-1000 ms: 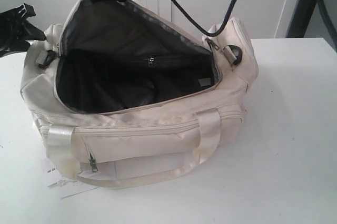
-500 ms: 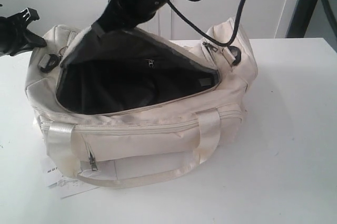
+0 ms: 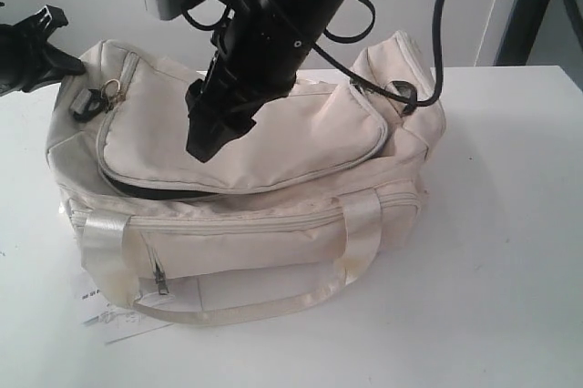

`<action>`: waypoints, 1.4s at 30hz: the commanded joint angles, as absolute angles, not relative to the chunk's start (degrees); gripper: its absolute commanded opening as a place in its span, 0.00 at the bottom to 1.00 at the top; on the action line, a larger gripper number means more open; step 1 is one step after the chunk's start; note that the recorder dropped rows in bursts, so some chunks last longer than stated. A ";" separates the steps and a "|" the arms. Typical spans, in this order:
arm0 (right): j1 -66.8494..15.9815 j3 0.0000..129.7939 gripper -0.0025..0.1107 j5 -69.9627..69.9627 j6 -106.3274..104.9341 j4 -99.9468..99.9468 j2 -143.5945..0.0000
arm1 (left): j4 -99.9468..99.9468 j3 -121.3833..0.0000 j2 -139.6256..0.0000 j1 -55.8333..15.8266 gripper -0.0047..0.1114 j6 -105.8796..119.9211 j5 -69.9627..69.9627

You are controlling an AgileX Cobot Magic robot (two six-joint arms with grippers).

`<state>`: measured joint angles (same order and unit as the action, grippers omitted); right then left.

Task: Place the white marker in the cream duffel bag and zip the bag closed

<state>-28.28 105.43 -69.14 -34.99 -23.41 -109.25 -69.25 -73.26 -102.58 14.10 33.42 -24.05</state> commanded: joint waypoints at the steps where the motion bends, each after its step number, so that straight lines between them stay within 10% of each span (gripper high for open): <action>1: -27.89 105.21 0.61 -65.82 -34.49 -29.26 -106.62 | -70.66 -73.49 -102.64 14.21 0.04 33.87 -26.10; 10: -30.05 105.21 0.32 -53.54 -63.15 -48.95 -110.85 | -70.10 -73.49 -102.64 14.21 0.04 37.11 -27.21; 42: -31.98 118.65 0.44 -29.62 -59.76 -55.80 -132.72 | -70.87 -73.49 -102.64 14.21 0.04 45.34 -28.49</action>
<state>-32.00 117.04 -30.44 -60.36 -56.40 -131.82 -69.74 -73.26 -102.58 14.10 44.97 -26.30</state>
